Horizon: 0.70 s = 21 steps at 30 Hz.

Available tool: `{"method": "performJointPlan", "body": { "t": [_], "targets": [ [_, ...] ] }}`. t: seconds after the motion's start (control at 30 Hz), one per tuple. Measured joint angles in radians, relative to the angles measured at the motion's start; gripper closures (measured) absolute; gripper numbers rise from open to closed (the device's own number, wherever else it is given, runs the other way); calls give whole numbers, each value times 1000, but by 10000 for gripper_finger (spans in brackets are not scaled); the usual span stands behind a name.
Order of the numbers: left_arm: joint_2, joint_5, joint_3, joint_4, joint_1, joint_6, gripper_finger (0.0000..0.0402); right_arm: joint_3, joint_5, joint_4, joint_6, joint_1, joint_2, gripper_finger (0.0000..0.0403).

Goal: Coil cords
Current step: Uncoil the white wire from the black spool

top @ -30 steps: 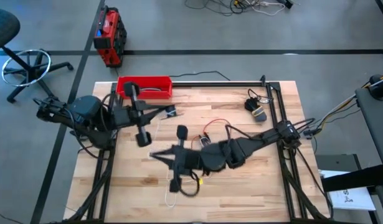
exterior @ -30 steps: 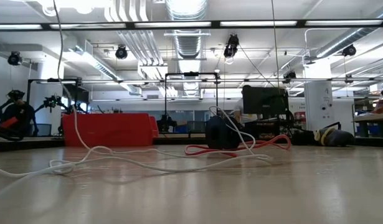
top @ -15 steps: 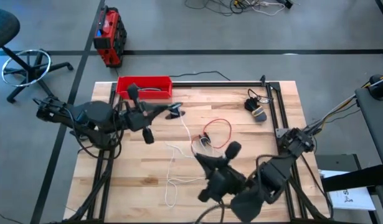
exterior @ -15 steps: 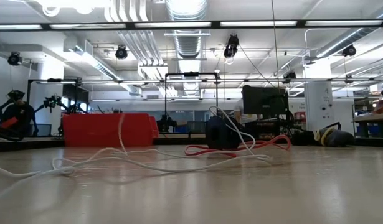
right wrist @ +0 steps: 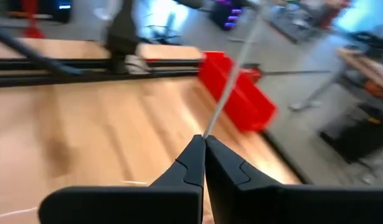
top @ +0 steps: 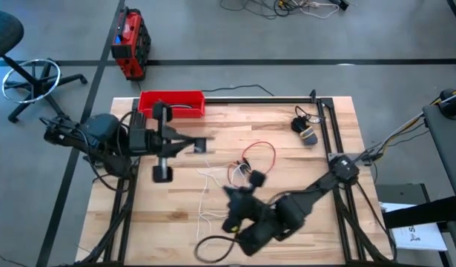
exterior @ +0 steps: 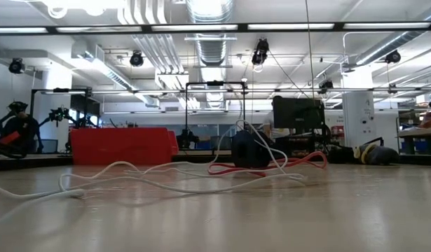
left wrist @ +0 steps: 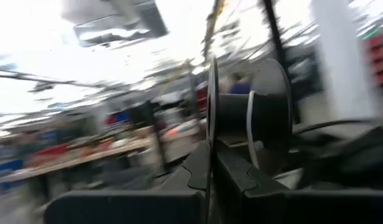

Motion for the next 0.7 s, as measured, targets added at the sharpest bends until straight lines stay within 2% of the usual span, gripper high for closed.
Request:
{"method": "performJointPlan", "body": {
  "t": [0.1, 0.2, 0.3, 0.37, 0.43, 0.53, 0.7],
  "targets": [
    [8, -160, -4, -38, 1, 117, 401, 0, -125, 230, -230, -21, 29, 403],
    [10, -376, -28, -148, 2, 229, 401, 6, -245, 481, -500, -13, 35, 403],
    [11, -576, -102, -193, 3, 331, 401, 33, -282, 669, -725, 16, 14, 403],
    [5, -661, -163, -191, 3, 377, 401, 42, -278, 768, -864, 39, -9, 403],
    [-4, -691, -226, -189, 2, 383, 401, 39, -271, 837, -971, 60, -30, 403],
    [-14, -687, -321, -172, 0, 376, 401, 37, -230, 837, -1004, 83, -64, 403],
    [-34, -654, -471, -48, -30, 330, 401, 37, -34, 712, -966, 131, -103, 403]
  ]
}}
